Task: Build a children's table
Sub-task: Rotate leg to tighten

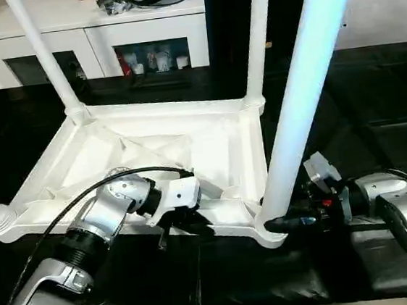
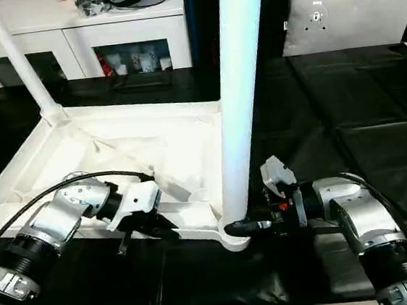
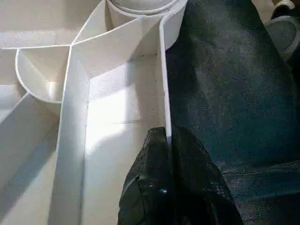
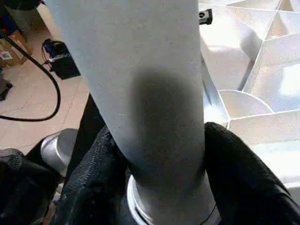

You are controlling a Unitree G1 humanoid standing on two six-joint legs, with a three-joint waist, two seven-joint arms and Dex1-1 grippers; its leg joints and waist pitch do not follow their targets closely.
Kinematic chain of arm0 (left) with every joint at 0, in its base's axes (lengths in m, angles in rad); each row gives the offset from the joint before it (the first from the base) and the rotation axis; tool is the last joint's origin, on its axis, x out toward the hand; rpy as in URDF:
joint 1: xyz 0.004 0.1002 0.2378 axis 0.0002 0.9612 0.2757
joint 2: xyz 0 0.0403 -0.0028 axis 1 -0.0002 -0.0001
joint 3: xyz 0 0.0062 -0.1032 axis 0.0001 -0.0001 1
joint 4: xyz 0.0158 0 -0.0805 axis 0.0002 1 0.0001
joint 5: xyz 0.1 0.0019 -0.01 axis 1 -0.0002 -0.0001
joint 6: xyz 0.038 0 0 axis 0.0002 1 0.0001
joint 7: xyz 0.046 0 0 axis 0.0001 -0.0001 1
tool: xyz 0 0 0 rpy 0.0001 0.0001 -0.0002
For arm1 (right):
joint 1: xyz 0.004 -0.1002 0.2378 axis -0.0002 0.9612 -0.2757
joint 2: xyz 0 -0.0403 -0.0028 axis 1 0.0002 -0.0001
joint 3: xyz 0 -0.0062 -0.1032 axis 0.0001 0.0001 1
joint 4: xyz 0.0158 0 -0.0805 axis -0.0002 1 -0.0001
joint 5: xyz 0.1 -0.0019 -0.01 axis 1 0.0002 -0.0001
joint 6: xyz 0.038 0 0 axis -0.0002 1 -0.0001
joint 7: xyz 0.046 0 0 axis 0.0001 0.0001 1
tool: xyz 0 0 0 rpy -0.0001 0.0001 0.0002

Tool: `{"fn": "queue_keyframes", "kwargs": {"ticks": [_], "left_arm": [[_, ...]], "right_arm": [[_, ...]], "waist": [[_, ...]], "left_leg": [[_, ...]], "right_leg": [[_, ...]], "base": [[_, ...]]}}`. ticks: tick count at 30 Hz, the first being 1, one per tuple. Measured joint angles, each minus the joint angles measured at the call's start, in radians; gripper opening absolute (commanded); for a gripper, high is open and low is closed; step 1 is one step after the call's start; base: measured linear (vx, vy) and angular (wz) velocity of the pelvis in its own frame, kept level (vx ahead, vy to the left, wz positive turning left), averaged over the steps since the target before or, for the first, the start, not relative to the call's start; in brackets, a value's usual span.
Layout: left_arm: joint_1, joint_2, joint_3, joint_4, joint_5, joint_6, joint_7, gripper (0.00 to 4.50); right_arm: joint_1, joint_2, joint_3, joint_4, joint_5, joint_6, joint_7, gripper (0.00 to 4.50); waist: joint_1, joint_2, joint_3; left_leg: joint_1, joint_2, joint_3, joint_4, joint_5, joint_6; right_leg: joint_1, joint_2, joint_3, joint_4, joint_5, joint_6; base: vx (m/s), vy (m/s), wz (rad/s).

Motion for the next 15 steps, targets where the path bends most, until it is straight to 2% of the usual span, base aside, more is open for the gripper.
{"fn": "queue_keyframes", "kwargs": {"ticks": [6,8,10,12,15], "left_arm": [[0.001,-0.007,0.009,-0.005,-0.014,0.051,-0.002,0.0],[0.008,-0.021,0.032,-0.01,-0.015,0.109,0.049,0.0],[0.01,-0.025,0.054,-0.007,-0.009,0.149,0.101,0.0],[0.008,-0.063,0.076,-0.001,0.003,0.202,0.183,0.0],[0.005,-0.11,0.086,0.007,0.004,0.234,0.262,0.0]], "right_arm": [[0.042,0.0,-0.025,-0.048,0.023,0.027,-0.036,2.09],[0.055,0.041,-0.053,-0.065,0.011,0.043,-0.138,2.07],[0.056,0.081,-0.076,-0.065,-0.005,0.054,-0.245,2.07],[0.051,0.128,-0.112,-0.064,-0.034,0.07,-0.397,2.05],[0.042,0.175,-0.142,-0.065,-0.062,0.094,-0.53,2.04]], "waist": [[0.01,0.0,0.0],[0.006,0.0,0.0],[-0.009,0.0,0.0],[-0.034,0.0,0.0],[-0.056,0.0,0.0]], "left_leg": [[0.001,0.0,0.0,0.0,0.0,0.0],[0.004,0.001,0.001,0.0,0.0,-0.001],[0.004,0.001,0.001,0.0,0.001,-0.001],[0.006,0.0,0.002,0.0,0.001,-0.001],[0.007,0.0,0.004,-0.001,0.001,-0.001]], "right_leg": [[0.0,0.0,0.0,0.001,0.0,0.0],[0.001,0.0,0.001,0.003,0.0,0.0],[0.0,0.0,0.001,0.004,0.0,0.0],[0.001,0.0,0.003,0.003,0.0,0.0],[0.001,0.0,0.004,0.002,0.0,0.0]], "base": [[0.0,0.0,0.0],[0.0,0.0,0.0],[0.0,0.0,0.0],[0.0,0.0,0.0],[0.0,0.0,0.0]]}}
